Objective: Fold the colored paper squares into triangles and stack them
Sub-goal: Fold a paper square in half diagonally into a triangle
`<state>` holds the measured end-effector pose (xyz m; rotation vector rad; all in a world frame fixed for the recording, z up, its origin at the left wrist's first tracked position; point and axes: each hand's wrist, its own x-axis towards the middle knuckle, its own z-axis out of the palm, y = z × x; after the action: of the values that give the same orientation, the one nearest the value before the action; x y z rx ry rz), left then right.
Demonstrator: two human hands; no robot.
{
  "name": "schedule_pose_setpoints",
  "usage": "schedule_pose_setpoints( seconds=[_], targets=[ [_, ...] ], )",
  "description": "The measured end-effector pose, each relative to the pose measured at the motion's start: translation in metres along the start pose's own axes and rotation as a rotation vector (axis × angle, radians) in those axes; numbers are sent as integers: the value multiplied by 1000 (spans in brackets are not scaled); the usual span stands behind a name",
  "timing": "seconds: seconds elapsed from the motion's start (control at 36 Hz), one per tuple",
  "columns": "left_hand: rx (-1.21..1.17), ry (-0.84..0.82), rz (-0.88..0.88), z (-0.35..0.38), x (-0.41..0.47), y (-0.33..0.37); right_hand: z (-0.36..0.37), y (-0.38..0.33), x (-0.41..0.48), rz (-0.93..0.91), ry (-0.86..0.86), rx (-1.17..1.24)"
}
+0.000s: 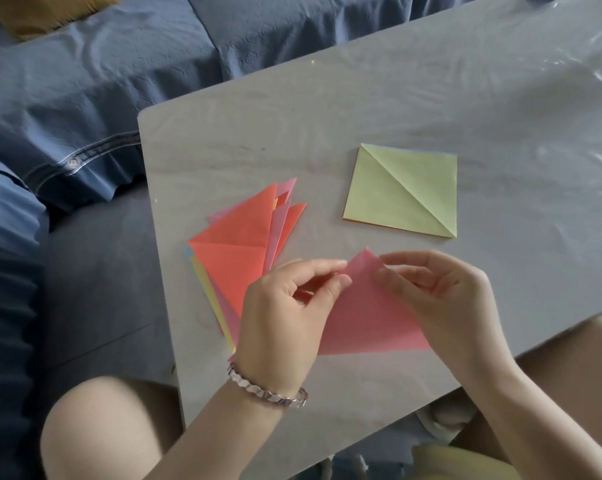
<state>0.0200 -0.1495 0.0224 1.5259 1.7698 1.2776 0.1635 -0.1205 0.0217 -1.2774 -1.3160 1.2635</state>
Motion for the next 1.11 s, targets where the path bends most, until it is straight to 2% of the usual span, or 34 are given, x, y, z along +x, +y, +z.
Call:
schedule_pose_setpoints(
  seconds=[0.25, 0.78, 1.11],
  targets=[
    [31, 24, 56, -1, -4, -3, 0, -2, -5, 0, 1, 26],
    [15, -36, 15, 1, -7, -2, 0, 2, -4, 12, -14, 16],
    [-40, -50, -130, 2, -9, 1, -1, 8, -2, 9, -33, -22]
  ],
)
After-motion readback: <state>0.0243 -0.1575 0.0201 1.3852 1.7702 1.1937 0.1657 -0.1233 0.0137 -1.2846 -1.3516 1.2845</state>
